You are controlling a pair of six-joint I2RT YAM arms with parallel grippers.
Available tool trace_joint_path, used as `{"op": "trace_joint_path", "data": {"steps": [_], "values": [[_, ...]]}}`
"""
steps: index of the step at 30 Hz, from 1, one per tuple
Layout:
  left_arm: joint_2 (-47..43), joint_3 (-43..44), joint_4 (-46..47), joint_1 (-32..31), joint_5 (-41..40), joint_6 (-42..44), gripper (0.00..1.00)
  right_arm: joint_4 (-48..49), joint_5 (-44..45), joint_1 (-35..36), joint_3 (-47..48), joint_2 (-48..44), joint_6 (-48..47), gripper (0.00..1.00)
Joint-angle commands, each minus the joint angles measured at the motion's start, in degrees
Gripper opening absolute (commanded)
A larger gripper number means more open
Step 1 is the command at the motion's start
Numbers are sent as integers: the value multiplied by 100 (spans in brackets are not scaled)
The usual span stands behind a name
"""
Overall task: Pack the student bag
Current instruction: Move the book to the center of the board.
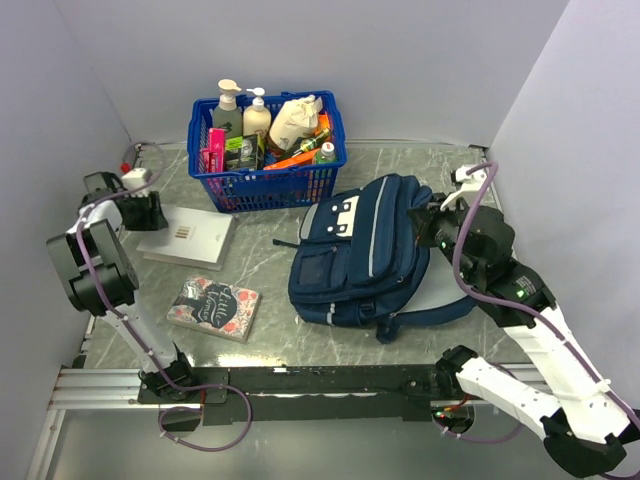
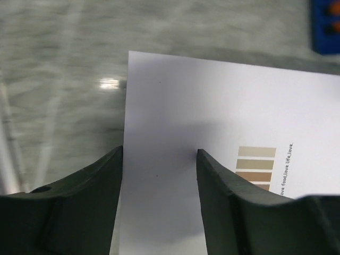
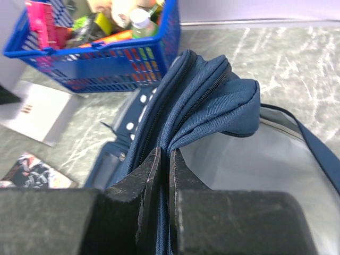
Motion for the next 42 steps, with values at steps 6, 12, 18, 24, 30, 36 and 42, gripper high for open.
{"op": "trace_joint_path", "data": {"steps": [6, 12, 18, 24, 30, 36, 42], "values": [[-452, -1020, -406, -971, -106, 391, 48, 1026, -526, -8, 1392, 101, -52, 0], [-839, -1002, -801, -1472, 332, 40, 37, 1211, -720, -17, 1876, 277, -17, 0], [-1059, -1380, -723, -2139, 719, -443, 37, 1369, -834, -8, 2139, 348, 80, 0], [-1165, -1670, -626, -3167, 930, -900, 38, 1457, -975, -8, 2412, 392, 211, 0], [-1279, -1838, -423, -3959, 1203, -1235, 39, 1492, -1036, -17, 2675, 436, 247, 0], [-1427, -1723, -678, -3986, 1519, -1086, 60, 1606, -1309, -17, 3018, 462, 501, 0], [-2016, -1189, -1379, -3863, 1713, -796, 90, 1817, -1880, -17, 3562, 717, 949, 0]]}}
